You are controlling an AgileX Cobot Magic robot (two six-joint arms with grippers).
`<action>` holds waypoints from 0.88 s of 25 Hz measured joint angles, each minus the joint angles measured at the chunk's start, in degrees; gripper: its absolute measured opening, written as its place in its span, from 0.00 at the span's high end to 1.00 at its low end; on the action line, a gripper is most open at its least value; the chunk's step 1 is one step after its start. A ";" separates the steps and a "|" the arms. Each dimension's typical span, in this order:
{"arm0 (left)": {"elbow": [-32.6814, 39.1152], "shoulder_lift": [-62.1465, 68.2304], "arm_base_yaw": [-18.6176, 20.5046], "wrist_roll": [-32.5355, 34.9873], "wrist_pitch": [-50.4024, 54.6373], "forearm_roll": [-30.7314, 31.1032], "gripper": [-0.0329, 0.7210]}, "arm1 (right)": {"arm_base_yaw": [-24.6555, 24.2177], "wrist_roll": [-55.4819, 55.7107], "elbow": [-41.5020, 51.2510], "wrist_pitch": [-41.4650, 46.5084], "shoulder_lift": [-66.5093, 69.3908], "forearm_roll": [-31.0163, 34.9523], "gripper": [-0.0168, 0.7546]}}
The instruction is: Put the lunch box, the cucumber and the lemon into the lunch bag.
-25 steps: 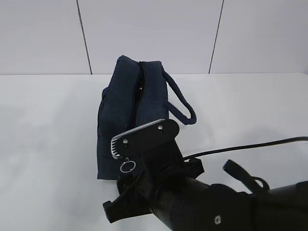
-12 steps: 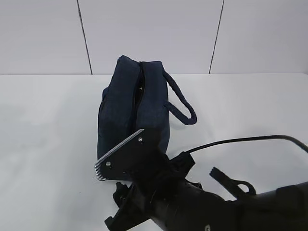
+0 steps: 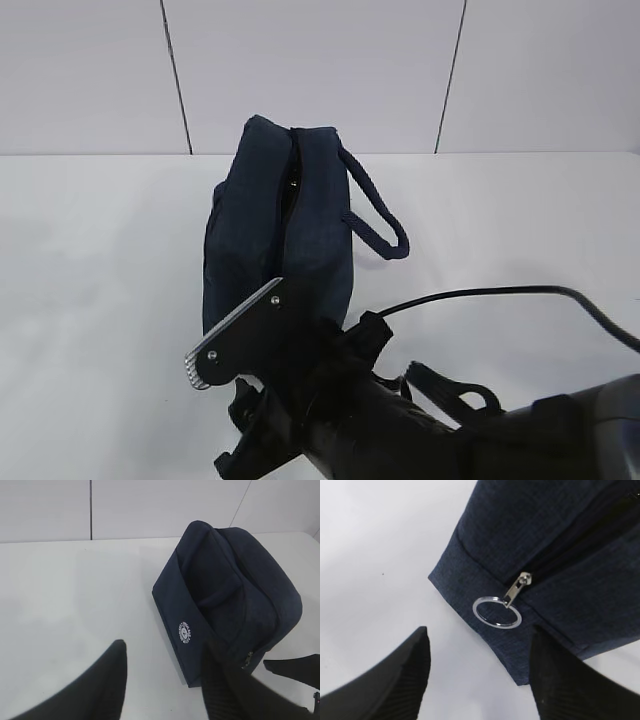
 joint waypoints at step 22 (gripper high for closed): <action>0.00 0.00 0.00 0.00 0.00 -0.75 0.49 | -3.53 5.77 -6.09 -3.47 5.42 -0.05 0.37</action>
